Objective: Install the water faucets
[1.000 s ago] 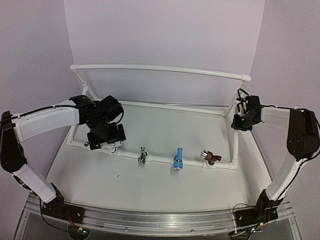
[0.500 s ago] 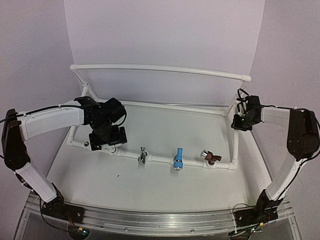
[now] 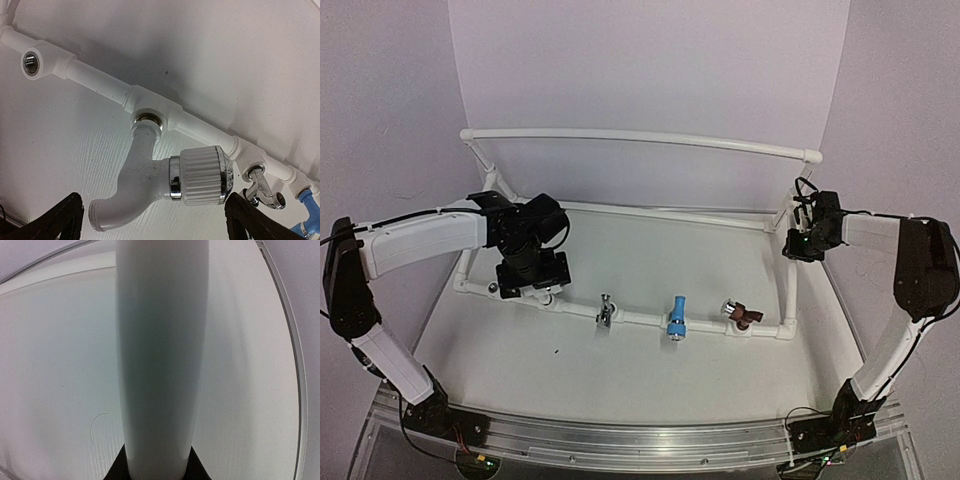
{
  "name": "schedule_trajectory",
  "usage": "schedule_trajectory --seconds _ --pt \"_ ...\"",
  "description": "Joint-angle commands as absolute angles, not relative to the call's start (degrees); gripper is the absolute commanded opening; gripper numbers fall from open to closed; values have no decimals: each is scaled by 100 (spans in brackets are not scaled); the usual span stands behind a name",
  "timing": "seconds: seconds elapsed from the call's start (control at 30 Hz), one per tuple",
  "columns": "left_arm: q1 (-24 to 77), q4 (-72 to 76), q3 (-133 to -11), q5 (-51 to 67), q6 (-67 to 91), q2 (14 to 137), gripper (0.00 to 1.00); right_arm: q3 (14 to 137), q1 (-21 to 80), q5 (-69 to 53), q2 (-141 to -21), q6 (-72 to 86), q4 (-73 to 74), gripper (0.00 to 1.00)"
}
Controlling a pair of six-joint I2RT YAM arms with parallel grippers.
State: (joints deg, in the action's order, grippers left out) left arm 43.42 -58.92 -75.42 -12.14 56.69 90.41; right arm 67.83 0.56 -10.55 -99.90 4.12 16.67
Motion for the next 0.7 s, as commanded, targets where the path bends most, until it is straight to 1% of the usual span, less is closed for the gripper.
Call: schedule_trajectory --seconds 0.0,0.37,0.5,0.67 --pt "4301 -5734 -7644 -1222 5478 9074 98 6745 44 -942 -9853 -175 1696 0" --pt "4259 -5529 -7511 -1165 5417 9067 99 6741 44 -938 -9862 -176 1688 0" --pt "4230 -5520 -7501 -1170 5397 9091 97 6741 44 -944 -9861 -176 1689 0" --pt "4199 -5523 -7474 -1171 5345 9136 93 6740 44 -936 -9861 -185 1691 0"
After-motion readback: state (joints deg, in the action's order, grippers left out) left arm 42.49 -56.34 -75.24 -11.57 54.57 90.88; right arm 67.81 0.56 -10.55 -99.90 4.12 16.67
